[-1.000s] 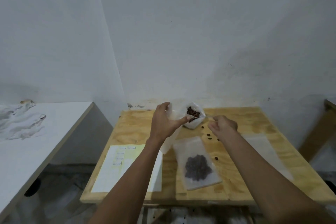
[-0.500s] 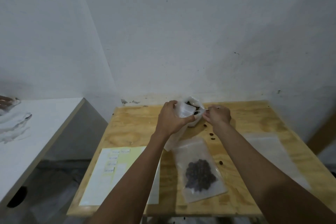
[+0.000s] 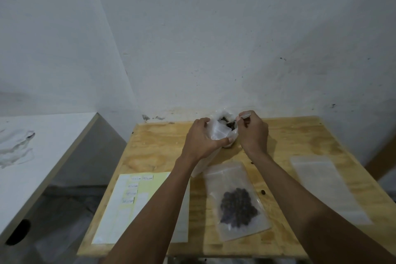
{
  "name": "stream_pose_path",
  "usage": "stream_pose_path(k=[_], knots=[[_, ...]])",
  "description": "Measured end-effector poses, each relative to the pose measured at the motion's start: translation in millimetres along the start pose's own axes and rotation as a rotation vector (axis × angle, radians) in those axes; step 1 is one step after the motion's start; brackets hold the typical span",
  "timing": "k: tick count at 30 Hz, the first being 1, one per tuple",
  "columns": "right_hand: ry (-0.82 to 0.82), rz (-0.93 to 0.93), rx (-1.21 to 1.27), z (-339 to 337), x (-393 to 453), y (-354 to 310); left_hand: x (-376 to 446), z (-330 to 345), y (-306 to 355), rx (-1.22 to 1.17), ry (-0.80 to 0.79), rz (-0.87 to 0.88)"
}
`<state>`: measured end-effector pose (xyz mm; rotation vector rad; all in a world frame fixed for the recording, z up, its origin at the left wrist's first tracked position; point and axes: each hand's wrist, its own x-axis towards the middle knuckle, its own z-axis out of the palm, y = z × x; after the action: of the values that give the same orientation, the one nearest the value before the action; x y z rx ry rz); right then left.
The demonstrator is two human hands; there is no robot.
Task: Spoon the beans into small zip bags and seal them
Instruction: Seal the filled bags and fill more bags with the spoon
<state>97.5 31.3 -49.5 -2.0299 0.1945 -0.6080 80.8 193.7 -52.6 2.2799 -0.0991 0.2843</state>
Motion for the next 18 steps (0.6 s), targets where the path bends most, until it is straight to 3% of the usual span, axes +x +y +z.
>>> stream_pose_path(k=[9,15,18], knots=[[-0.121,0.109,0.101,10,3,-2,-3,-1,1,0.012,-0.050,0.045],[0.070,0.157,0.174,-1,6,8,-3,-5,-6,0.049,-0.061,0.077],[0.091,0.184,0.178,-5,2,21,-4,-6,-7,0.053,-0.080,0.089]])
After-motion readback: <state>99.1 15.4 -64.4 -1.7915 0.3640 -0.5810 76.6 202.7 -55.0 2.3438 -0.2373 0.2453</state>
